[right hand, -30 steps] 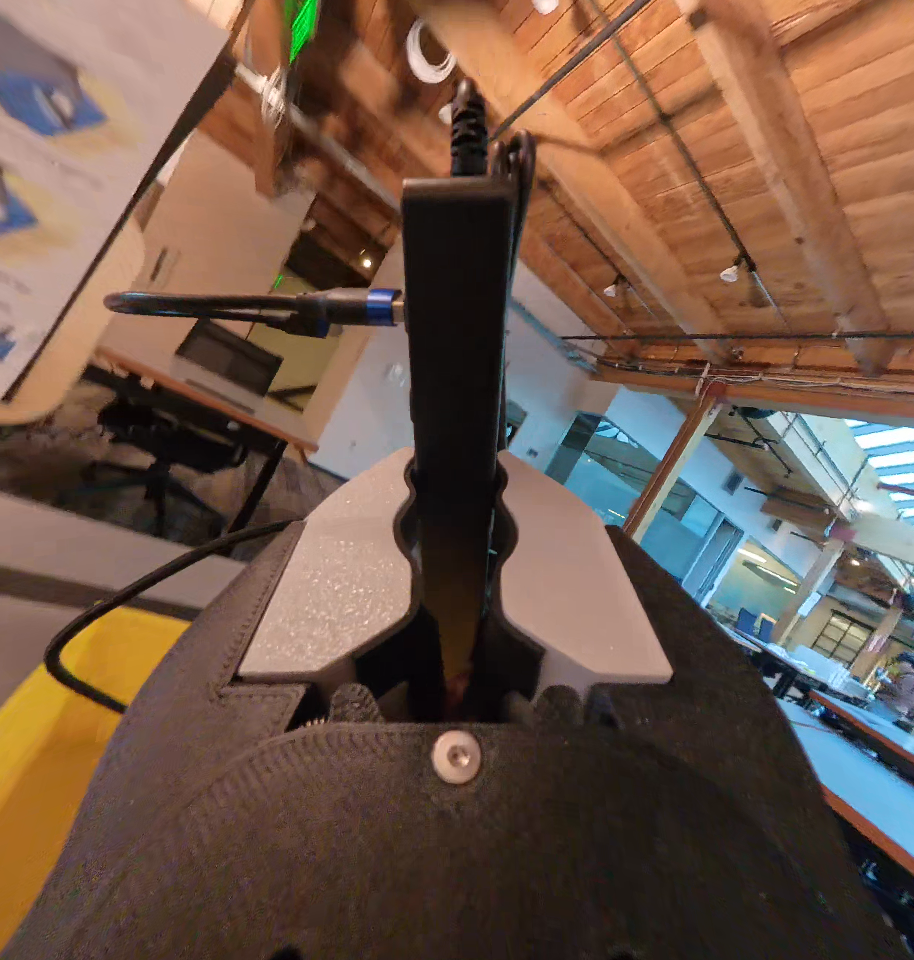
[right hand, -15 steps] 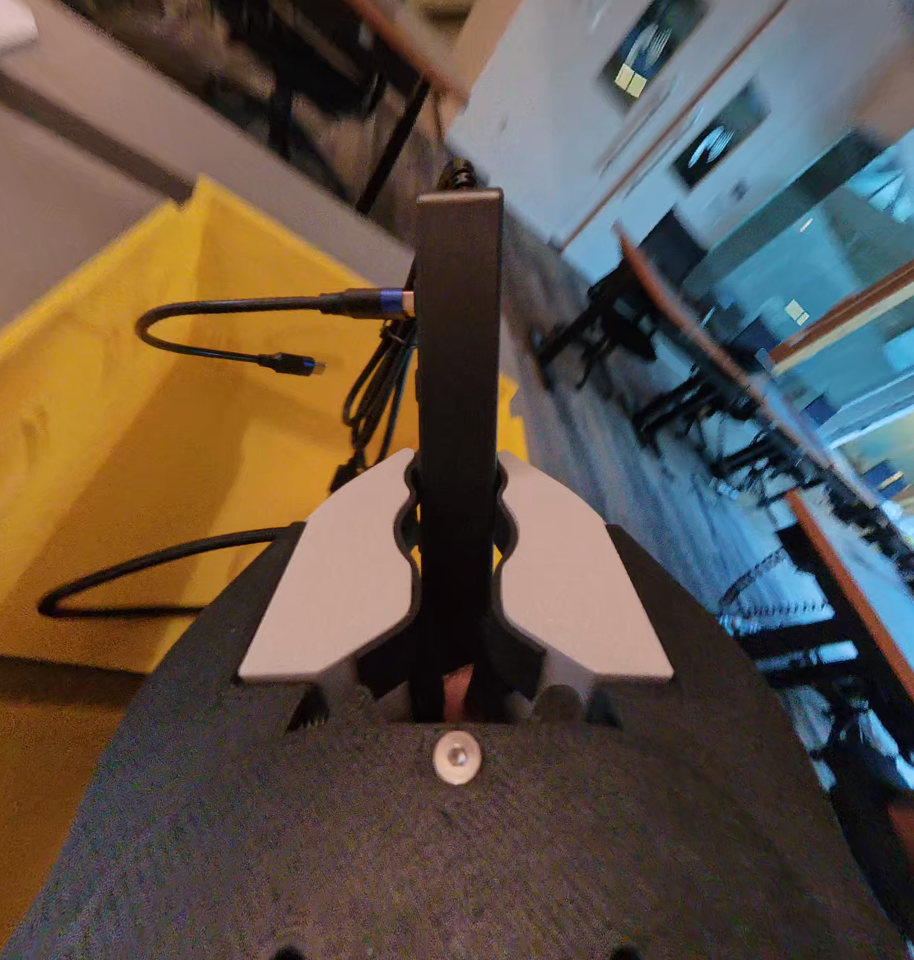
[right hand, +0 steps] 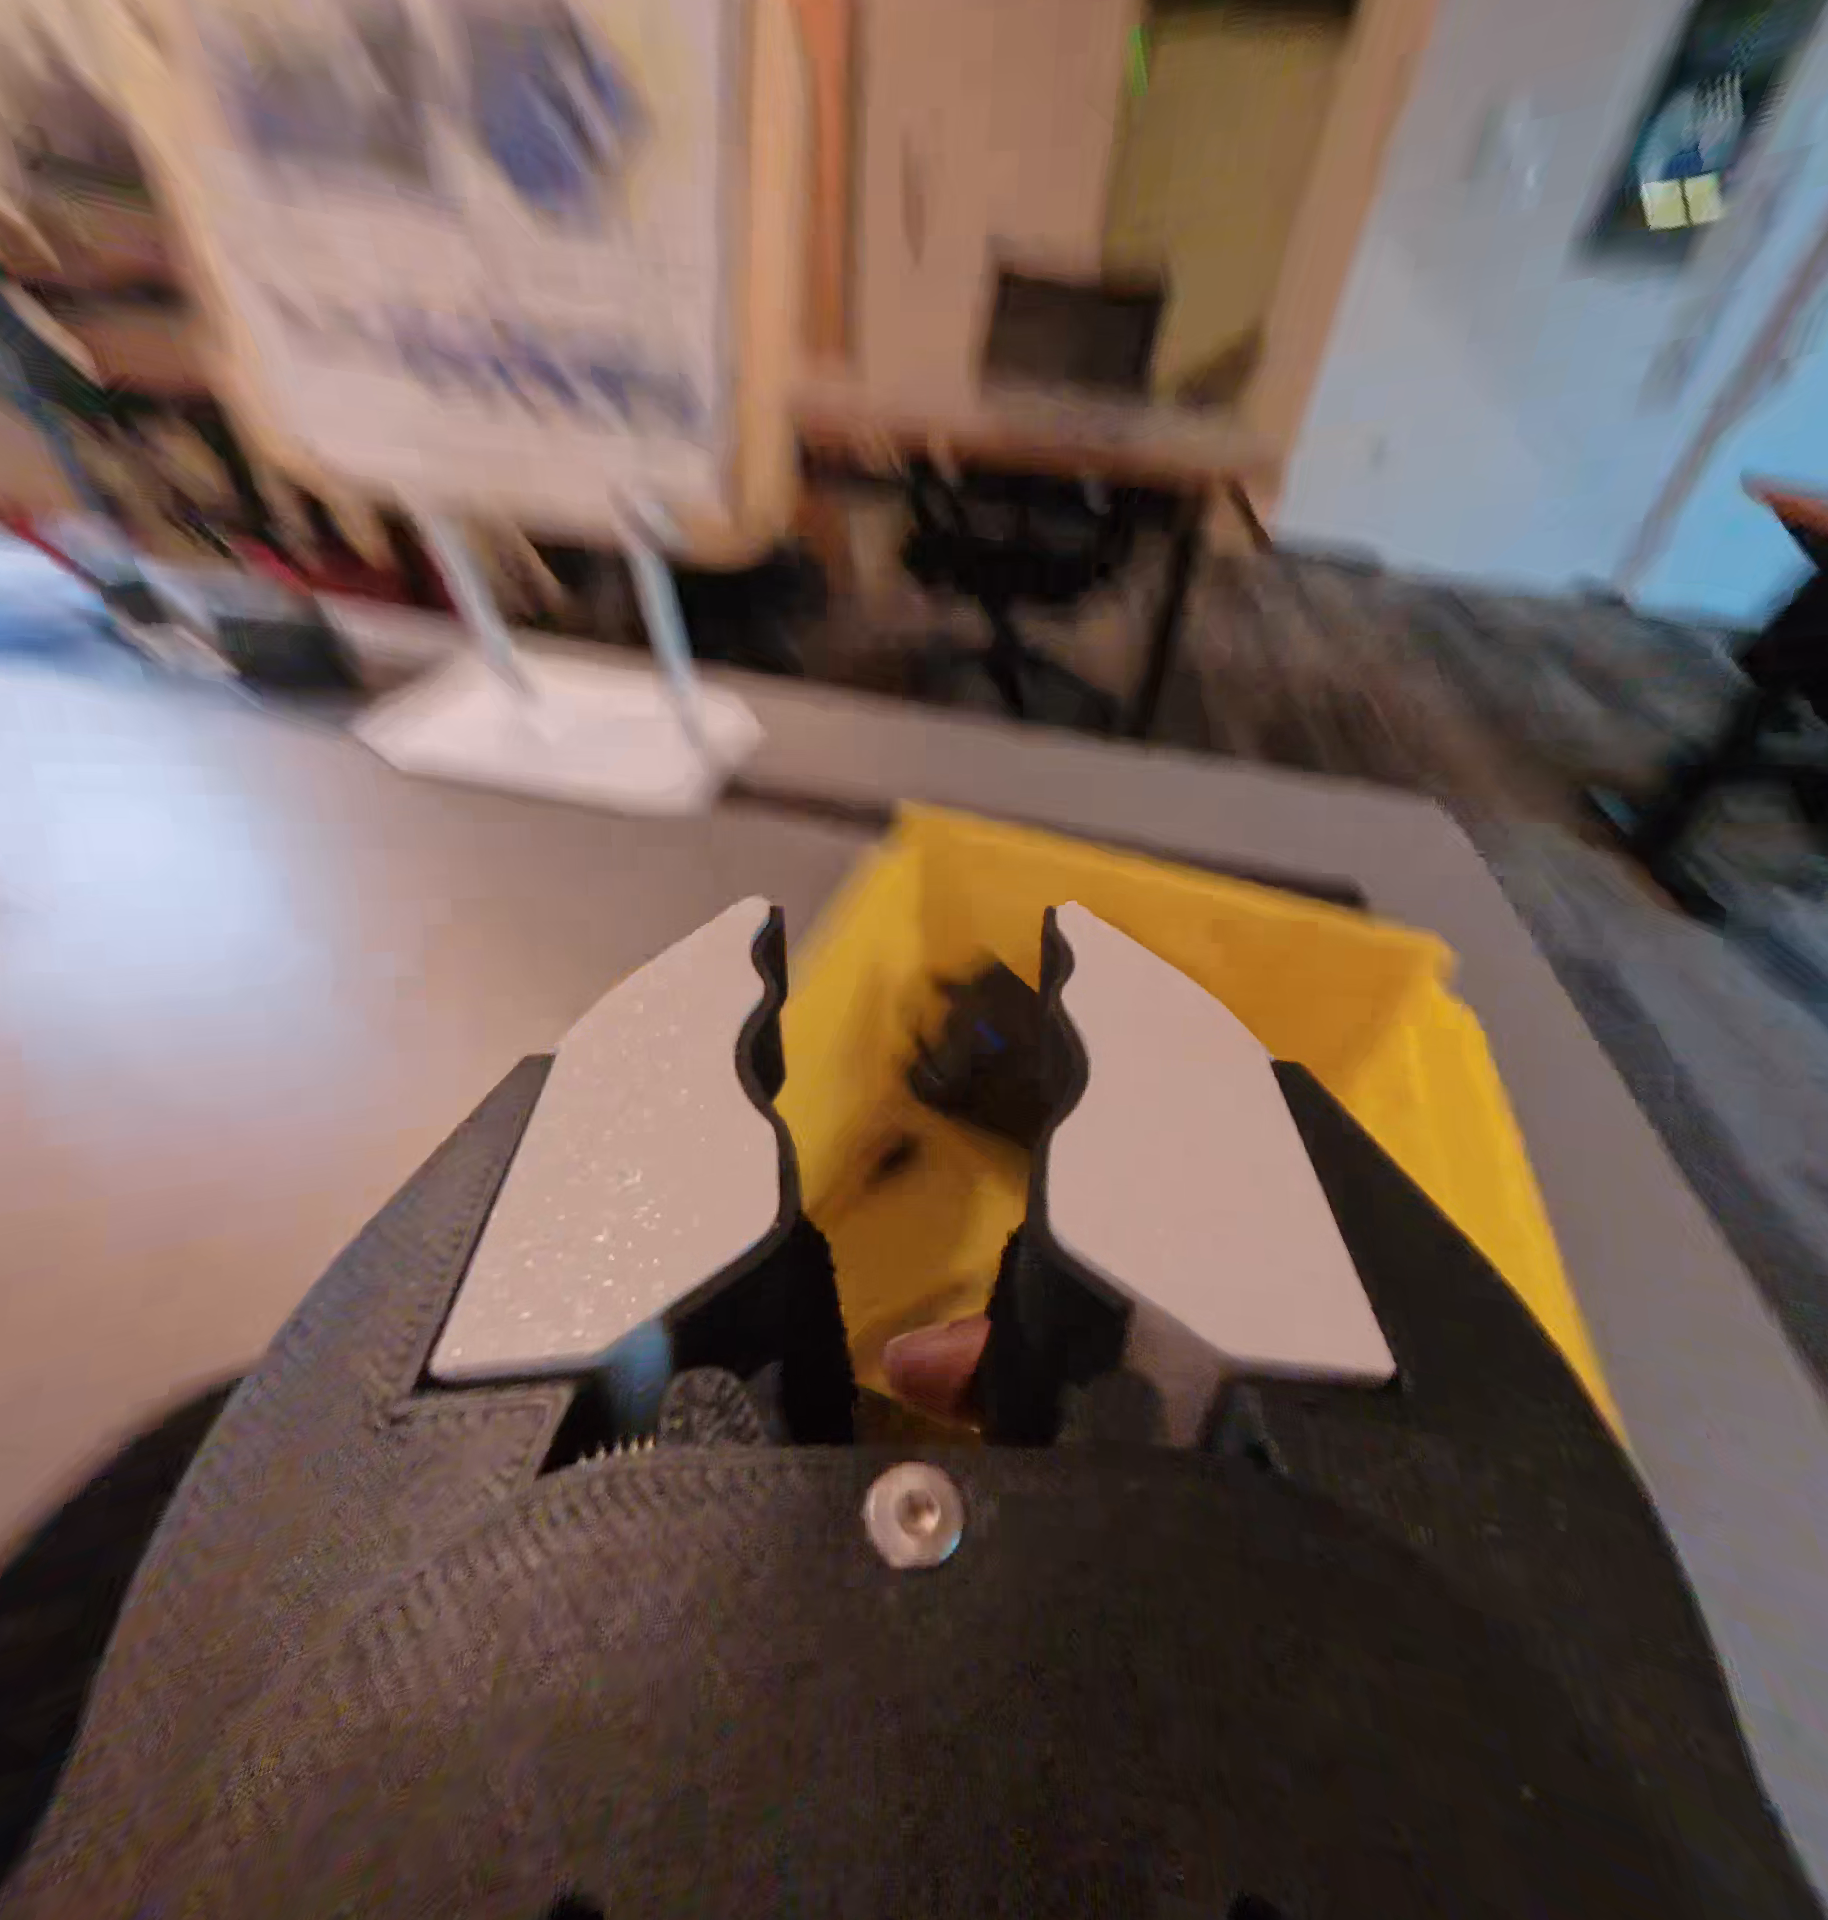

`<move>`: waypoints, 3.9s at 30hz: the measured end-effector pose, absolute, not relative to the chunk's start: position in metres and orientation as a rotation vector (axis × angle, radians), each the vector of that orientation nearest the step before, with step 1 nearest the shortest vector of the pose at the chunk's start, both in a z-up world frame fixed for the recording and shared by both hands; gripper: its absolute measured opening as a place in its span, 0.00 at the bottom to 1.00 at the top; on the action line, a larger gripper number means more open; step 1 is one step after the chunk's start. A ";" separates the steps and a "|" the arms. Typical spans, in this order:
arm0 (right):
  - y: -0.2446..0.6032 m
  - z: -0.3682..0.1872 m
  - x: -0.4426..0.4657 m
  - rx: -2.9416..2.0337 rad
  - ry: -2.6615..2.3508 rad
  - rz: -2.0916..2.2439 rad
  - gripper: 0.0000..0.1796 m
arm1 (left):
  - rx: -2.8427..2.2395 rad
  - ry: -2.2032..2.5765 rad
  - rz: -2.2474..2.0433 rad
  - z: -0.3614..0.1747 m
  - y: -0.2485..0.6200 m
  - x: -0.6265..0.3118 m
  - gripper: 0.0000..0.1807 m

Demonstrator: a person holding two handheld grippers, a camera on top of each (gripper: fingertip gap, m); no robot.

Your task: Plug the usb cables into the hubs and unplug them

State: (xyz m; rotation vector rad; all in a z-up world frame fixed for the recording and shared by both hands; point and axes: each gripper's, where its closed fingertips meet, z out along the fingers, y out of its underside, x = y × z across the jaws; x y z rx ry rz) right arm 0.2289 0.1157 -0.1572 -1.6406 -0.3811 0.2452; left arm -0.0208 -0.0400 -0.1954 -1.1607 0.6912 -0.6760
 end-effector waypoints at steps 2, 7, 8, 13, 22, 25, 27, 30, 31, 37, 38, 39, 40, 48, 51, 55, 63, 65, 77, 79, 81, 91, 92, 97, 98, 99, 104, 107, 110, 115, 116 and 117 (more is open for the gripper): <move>0.069 -0.108 0.191 -1.347 -0.405 0.491 0.24 | -1.162 0.696 -0.673 -0.196 -0.040 -0.020 0.21; -0.048 -0.078 0.118 -0.838 -0.542 0.840 0.14 | -1.154 0.689 -0.687 -0.191 -0.043 -0.022 0.21; -0.059 -0.089 0.107 -0.806 -0.572 0.852 0.13 | -1.151 0.686 -0.695 -0.188 -0.044 -0.023 0.21; -0.039 -0.144 0.055 -0.846 -0.726 0.827 0.11 | -1.158 0.683 -0.608 -0.161 -0.048 -0.049 0.21; -0.030 -0.195 0.017 -0.976 -0.910 0.845 0.14 | -1.491 0.561 -0.177 -0.138 -0.041 -0.225 0.21; -0.030 -0.196 0.014 -0.992 -0.914 0.883 0.14 | -1.685 0.549 -0.126 -0.143 -0.017 -0.288 0.22; -0.030 -0.196 0.015 -0.986 -0.918 0.857 0.14 | -1.862 0.553 -0.145 -0.158 0.008 -0.321 0.22; -0.026 -0.201 0.014 -1.015 -0.933 0.825 0.14 | -2.154 0.607 -0.290 -0.200 0.042 -0.346 0.21; -0.026 -0.202 0.014 -1.018 -0.935 0.822 0.14 | -2.249 0.622 -0.361 -0.217 0.050 -0.347 0.21; -0.023 -0.204 0.014 -1.033 -0.944 0.795 0.14 | -2.686 0.857 -0.236 -0.312 0.065 -0.364 0.28; -0.022 -0.205 0.014 -1.035 -0.943 0.790 0.14 | -2.711 0.881 -0.250 -0.318 0.065 -0.361 0.31; -0.022 -0.205 0.015 -1.037 -0.942 0.788 0.14 | -2.728 0.885 -0.281 -0.320 0.065 -0.357 0.32; -0.022 -0.205 0.015 -1.037 -0.941 0.789 0.14 | -2.729 0.901 -0.293 -0.320 0.067 -0.354 0.33; -0.020 -0.183 0.036 -0.968 -0.765 0.921 0.11 | -2.856 0.905 -0.161 -0.330 0.071 -0.377 0.30; -0.013 -0.173 0.055 -0.948 -0.625 0.988 0.10 | -2.888 0.977 -0.044 -0.341 0.071 -0.382 0.31; -0.001 -0.168 0.077 -0.947 -0.469 1.023 0.09 | -2.859 0.977 -0.029 -0.339 0.078 -0.373 0.24; 0.003 -0.175 0.070 -1.001 -0.498 1.000 0.09 | -2.665 0.763 0.070 -0.297 0.090 -0.385 0.24; 0.002 -0.176 0.068 -1.004 -0.512 0.990 0.09 | -2.557 0.689 0.096 -0.268 0.093 -0.384 0.24; -0.004 -0.177 0.059 -0.998 -0.583 0.943 0.10 | -1.043 0.341 -0.080 -0.019 0.001 -0.267 0.24; -0.006 -0.178 0.056 -0.998 -0.614 0.919 0.10 | -0.886 0.278 -0.183 -0.007 -0.026 -0.252 0.24; -0.009 -0.178 0.050 -0.986 -0.656 0.893 0.11 | -0.802 0.205 -0.322 -0.006 -0.044 -0.239 0.24; -0.067 -0.152 -0.008 -0.703 -0.885 0.566 0.35 | -0.643 -0.162 -1.171 -0.062 -0.067 -0.153 0.23; -0.076 -0.145 -0.017 -0.674 -0.877 0.564 0.37 | -0.646 -0.169 -1.230 -0.069 -0.066 -0.142 0.23; -0.088 -0.139 -0.047 -0.653 -0.871 0.371 0.39 | -0.719 -0.213 -1.518 -0.104 -0.055 -0.093 0.23; -0.085 -0.145 -0.050 -0.667 -0.898 0.327 0.37 | -0.738 -0.211 -1.555 -0.109 -0.056 -0.084 0.23; -0.084 -0.149 -0.051 -0.673 -0.921 0.312 0.34 | -0.754 -0.208 -1.575 -0.115 -0.056 -0.076 0.23; -0.084 -0.151 -0.037 -0.662 -0.925 0.316 0.07 | -0.804 -0.078 -1.611 -0.125 -0.061 -0.051 0.24; -0.085 -0.155 -0.024 -0.662 -1.030 0.377 0.07 | -0.904 0.168 -1.596 -0.131 -0.064 -0.039 0.24; -0.092 -0.167 -0.010 -0.682 -1.197 0.536 0.07 | -1.026 0.537 -1.281 -0.144 -0.070 -0.032 0.32; -0.101 -0.194 -0.001 -0.723 -1.380 0.724 0.07 | -1.068 1.198 -0.545 -0.197 -0.092 -0.026 0.31; -0.104 -0.195 -0.001 -0.709 -1.385 0.760 0.07 | -1.080 1.272 -0.459 -0.208 -0.093 -0.024 0.30; -0.106 -0.196 -0.002 -0.703 -1.388 0.791 0.07 | -1.076 1.312 -0.402 -0.213 -0.093 -0.021 0.26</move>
